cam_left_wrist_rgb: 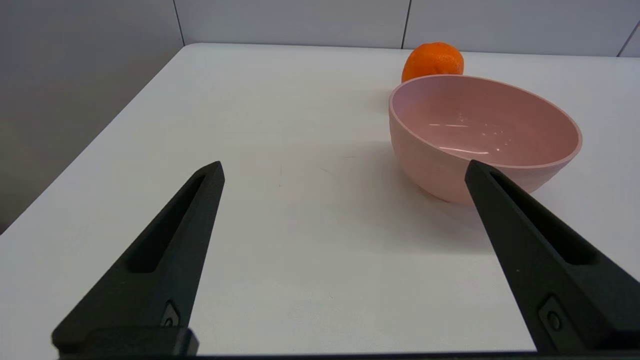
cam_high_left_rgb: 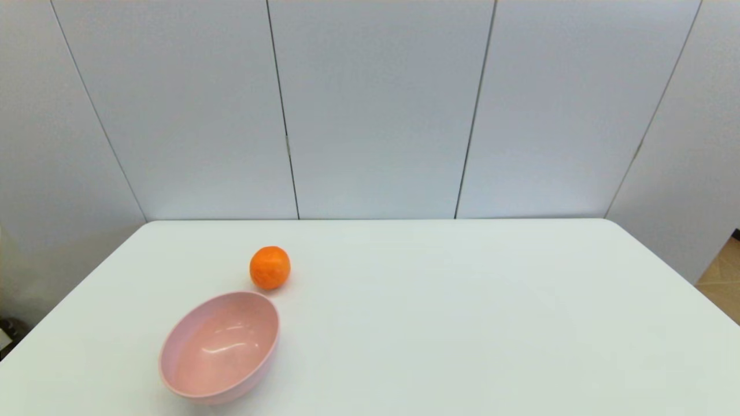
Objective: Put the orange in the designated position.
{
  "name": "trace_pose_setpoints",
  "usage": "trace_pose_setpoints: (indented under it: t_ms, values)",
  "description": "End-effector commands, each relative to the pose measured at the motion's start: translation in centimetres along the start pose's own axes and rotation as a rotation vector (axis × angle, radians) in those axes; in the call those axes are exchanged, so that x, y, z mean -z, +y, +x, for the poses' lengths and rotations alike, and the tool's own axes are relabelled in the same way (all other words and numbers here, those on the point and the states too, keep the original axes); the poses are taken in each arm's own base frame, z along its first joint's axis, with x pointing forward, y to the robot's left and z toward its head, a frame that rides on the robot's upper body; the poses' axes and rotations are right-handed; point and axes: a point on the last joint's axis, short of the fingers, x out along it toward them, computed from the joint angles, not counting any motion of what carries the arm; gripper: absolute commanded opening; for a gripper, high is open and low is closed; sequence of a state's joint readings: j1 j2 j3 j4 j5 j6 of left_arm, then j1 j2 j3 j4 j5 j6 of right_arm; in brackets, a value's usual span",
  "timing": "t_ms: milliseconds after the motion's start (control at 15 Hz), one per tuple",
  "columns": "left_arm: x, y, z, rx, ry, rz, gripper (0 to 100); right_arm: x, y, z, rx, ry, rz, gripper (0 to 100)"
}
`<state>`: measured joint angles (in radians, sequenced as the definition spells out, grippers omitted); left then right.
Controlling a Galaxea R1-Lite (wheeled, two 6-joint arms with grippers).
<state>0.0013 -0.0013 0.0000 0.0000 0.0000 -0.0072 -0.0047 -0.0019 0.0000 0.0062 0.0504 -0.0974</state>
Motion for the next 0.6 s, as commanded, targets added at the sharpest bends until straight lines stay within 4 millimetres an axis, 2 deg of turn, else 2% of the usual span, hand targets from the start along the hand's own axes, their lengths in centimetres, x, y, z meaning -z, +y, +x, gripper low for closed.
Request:
trace_pose_setpoints:
  t_ms: [67, 600]
  values:
    - [0.0, 0.0, 0.01, 0.0, 0.001, 0.0, 100, 0.0, 0.0, 0.01, 0.0, 0.002, 0.004, 100]
    - [0.0, 0.0, 0.01, 0.0, 0.001, 0.0, 100, 0.0, 0.0, 0.01, 0.0, 0.002, 0.004, 100]
